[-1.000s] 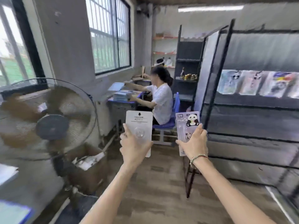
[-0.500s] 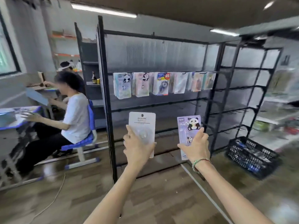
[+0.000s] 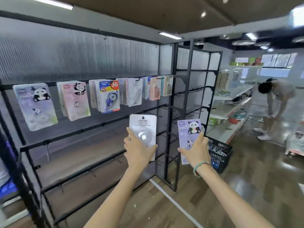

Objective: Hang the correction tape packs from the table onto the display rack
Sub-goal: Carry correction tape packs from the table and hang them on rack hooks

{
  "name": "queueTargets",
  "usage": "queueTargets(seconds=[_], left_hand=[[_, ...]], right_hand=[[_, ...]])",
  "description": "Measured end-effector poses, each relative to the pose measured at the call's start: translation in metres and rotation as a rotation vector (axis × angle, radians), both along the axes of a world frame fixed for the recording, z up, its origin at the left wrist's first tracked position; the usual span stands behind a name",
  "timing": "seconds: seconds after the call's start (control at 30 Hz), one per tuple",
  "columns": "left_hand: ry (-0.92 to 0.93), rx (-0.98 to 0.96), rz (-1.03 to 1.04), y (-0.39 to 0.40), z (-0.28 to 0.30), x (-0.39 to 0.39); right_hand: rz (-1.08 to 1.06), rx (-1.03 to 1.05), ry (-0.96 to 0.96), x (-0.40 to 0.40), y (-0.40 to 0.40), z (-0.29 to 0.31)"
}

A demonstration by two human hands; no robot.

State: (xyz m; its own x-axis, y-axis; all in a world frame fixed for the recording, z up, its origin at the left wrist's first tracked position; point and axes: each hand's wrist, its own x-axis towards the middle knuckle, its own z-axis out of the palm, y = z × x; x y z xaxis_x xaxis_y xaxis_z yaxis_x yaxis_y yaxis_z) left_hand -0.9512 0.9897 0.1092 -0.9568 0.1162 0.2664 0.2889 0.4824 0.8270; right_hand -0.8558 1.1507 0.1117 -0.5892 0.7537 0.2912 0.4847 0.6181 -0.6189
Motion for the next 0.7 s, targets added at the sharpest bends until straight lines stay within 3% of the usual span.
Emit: queueTargets(seconds=[0.37, 0.7], left_hand=[[0.011, -0.029, -0.106, 0.106, -0.005, -0.109], [0.034, -0.015, -0.048, 0.206, 0.012, -0.183]], right_hand=[[-0.081, -0.021, -0.001, -0.093, 0.1, -0.015], [0.029, 0.017, -0.007, -0.187, 0.211, -0.015]])
